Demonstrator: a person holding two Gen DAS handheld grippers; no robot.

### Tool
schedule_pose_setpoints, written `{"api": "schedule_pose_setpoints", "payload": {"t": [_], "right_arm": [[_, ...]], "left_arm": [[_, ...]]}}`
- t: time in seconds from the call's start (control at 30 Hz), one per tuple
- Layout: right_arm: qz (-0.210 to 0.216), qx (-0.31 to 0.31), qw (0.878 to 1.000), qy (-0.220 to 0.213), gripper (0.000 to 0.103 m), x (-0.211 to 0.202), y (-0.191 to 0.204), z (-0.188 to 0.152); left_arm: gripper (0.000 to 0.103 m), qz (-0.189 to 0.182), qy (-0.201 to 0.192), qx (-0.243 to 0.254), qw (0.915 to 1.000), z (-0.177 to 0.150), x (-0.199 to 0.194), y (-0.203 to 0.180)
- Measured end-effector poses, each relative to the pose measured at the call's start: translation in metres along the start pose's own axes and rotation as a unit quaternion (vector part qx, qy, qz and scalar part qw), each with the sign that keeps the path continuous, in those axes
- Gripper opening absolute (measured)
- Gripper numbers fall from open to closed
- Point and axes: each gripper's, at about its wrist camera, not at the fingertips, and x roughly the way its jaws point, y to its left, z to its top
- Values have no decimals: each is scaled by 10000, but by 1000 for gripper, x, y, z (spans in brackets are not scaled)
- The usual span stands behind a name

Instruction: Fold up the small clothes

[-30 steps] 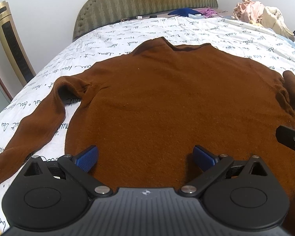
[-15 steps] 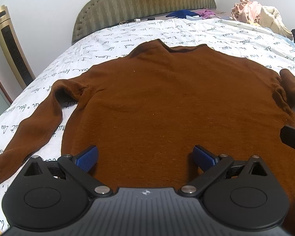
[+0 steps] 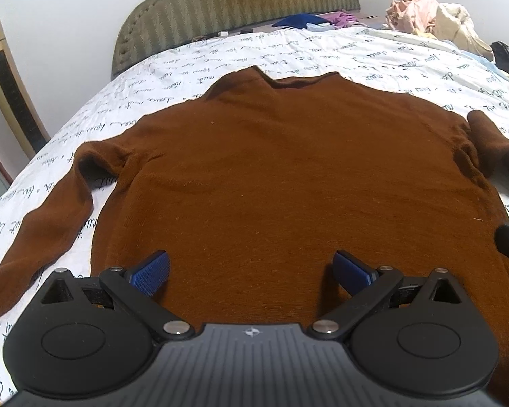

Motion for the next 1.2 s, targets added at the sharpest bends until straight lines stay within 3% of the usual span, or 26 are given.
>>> {"api": "schedule_pose_setpoints", "payload": {"t": [0.13, 0.43, 0.6, 0.73, 0.8, 0.87, 0.97, 1.07, 1.2], "right_arm": [[-96, -114, 9999, -50, 100, -16, -12, -10], [-553, -418, 9969, 371, 76, -39, -53, -41], [-581, -321, 9946, 801, 50, -39, -72, -62], [-588, -270, 9947, 797, 41, -35, -79, -68], [-653, -78, 9953, 717, 16, -35, -87, -67], [-682, 161, 9955, 638, 7, -37, -98, -67], [-373, 873, 9945, 451, 6, -45, -122, -59], [-103, 1664, 9859, 166, 6, -47, -158, -42], [-510, 2026, 9778, -143, 6, -36, -213, -12]], "left_arm": [[103, -36, -57, 134, 9999, 0, -3, -6], [103, -117, -48, 346, 9993, -2, -3, -19], [103, -137, -42, 444, 9989, -2, -4, -24], [103, -121, -76, 541, 9984, -3, -7, -29], [103, -108, -83, 581, 9982, -3, -7, -30], [103, -81, -84, 607, 9981, -3, -6, -30], [103, -59, -66, 601, 9982, -3, -4, -31], [103, -91, -54, 649, 9978, -4, -5, -33], [103, -73, -90, 711, 9974, -4, -6, -33]]}}
